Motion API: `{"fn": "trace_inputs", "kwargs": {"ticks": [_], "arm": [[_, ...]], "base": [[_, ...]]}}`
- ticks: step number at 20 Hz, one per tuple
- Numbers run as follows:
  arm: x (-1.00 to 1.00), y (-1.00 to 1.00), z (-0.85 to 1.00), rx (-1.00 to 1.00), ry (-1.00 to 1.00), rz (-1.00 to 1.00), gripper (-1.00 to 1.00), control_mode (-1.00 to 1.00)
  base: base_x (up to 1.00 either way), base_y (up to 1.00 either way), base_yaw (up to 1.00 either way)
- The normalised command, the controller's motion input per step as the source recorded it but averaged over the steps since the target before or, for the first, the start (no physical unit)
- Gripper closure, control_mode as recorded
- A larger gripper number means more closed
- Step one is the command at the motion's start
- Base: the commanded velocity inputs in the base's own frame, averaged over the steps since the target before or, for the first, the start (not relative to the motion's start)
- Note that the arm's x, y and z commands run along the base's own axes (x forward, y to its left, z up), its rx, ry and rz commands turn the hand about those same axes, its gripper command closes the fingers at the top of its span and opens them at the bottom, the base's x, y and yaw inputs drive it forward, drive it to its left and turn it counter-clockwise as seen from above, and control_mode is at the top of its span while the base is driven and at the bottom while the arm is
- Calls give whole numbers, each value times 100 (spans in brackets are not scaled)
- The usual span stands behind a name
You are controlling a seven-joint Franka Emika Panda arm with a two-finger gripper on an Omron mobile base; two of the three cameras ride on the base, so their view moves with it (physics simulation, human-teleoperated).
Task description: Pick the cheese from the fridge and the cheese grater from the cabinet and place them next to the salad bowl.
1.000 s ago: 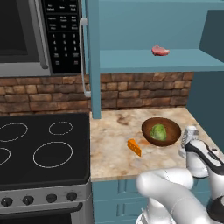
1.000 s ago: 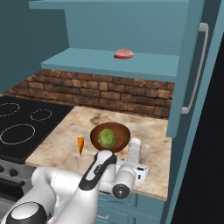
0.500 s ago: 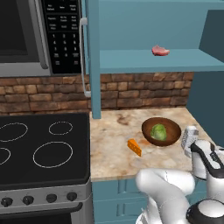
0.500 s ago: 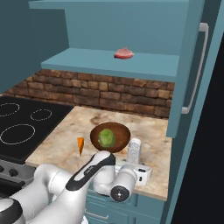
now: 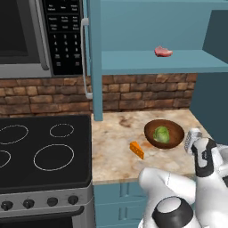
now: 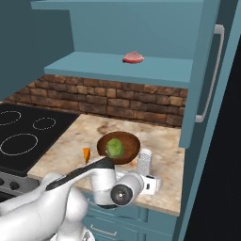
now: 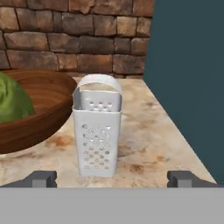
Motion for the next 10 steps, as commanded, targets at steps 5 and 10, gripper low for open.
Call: {"fn": "trace_inputs", "kwargs": {"ticks": [5,10], "arm": [[-29,15,51,0,18,-2,-100,-100],[-29,12,54,1,10,-2,-100,-100]], "base": [[0,0,0],[0,0,0]]}}
